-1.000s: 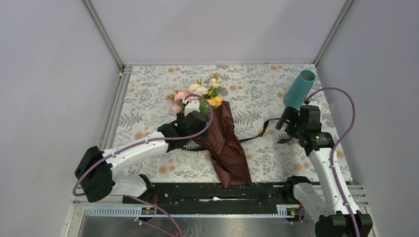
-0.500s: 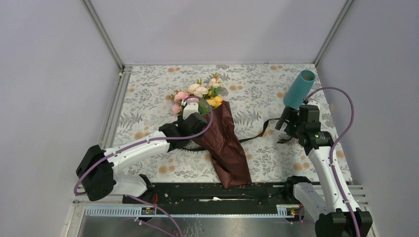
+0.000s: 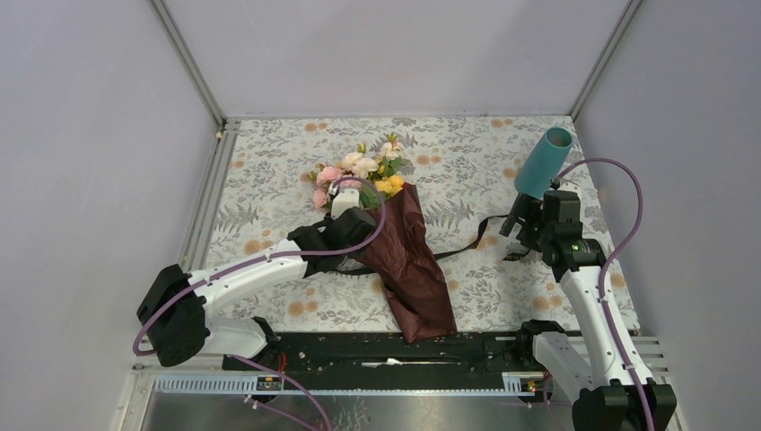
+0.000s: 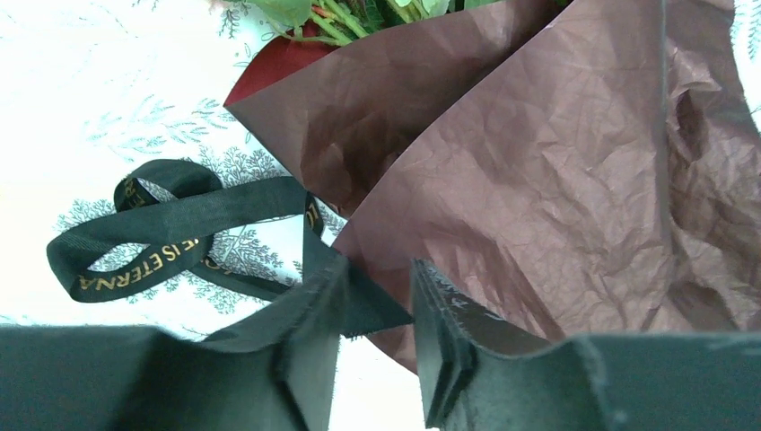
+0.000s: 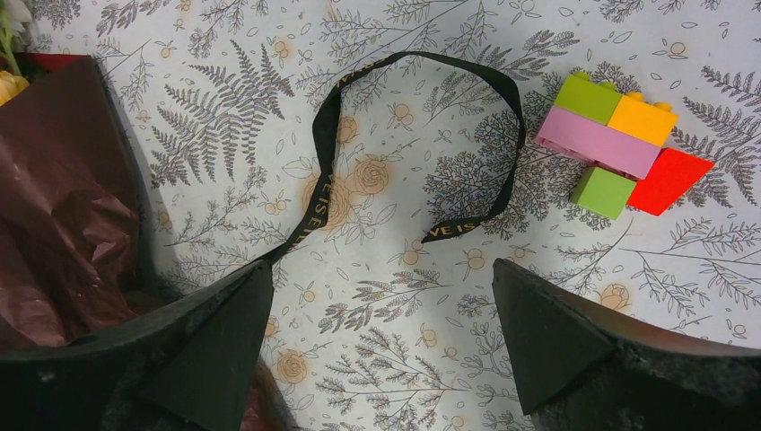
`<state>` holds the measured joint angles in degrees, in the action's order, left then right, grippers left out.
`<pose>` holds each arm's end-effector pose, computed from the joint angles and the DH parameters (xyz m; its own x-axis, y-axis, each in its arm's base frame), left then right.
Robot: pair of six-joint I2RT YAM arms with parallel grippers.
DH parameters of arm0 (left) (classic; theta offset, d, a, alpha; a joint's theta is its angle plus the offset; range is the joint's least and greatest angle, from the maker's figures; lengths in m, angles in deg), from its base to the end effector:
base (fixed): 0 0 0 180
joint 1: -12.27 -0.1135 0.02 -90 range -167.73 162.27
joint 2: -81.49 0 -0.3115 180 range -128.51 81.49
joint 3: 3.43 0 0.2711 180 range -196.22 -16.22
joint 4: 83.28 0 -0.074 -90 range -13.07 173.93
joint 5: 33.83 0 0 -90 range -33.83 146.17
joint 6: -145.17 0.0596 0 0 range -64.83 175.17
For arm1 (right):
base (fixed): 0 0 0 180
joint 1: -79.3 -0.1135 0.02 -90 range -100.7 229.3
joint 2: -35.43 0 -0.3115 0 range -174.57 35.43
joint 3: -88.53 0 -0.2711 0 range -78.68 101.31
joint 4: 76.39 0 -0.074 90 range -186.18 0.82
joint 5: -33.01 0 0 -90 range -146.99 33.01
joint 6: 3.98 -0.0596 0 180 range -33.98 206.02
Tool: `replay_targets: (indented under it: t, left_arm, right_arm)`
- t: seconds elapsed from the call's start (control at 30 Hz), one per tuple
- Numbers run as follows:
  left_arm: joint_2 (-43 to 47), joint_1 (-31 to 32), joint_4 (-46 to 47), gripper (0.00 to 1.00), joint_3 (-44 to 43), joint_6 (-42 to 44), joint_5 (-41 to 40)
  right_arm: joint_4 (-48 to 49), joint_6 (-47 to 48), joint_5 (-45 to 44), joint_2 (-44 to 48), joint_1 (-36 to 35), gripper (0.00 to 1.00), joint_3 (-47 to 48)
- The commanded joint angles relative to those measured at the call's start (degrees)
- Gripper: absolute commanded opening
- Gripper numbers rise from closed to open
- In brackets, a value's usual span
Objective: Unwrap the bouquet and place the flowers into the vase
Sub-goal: Place the ribbon at the center of the board.
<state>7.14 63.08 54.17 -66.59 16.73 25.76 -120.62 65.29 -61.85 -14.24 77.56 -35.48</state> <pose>0.1978 -0.1949 0.2597 -0.6970 0.0064 -0.7170 0.0586 0.9971 -0.0480 0.1932 0.0008 0.2989 -0.5614 0.3358 -0.7563 0.2516 0.9400 0.2306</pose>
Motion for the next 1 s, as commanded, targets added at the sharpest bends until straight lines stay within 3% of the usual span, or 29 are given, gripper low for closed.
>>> replay_targets:
  t: [0.0,0.3,0.63,0.77,0.97]
  left_arm:
    - [1.76,0.42,0.95,0.31,0.25,-0.49,-0.64]
    - [2.67,0.43,-0.20,0.01,0.60,-0.59,-2.14]
    - [6.64,-1.30,-1.70,0.00,-0.92,1.46,-5.38]
    - [9.78,-9.24,0.53,0.00,-1.04,4.24,-0.76]
    - [17.19,-28.32,4.94,0.00,2.09,7.57,7.44]
  right_arm:
    - [-0.26,0.87,-0.12,0.62,0.17,0.98,1.61]
    - [-0.41,0.97,-0.14,0.53,0.22,0.98,1.94]
    - [-0.69,1.29,4.35,0.07,0.20,0.98,2.52]
    - [-0.46,1.94,9.01,-0.49,0.17,0.98,2.78]
    - [-0.25,1.37,13.37,-0.47,0.18,0.94,2.43]
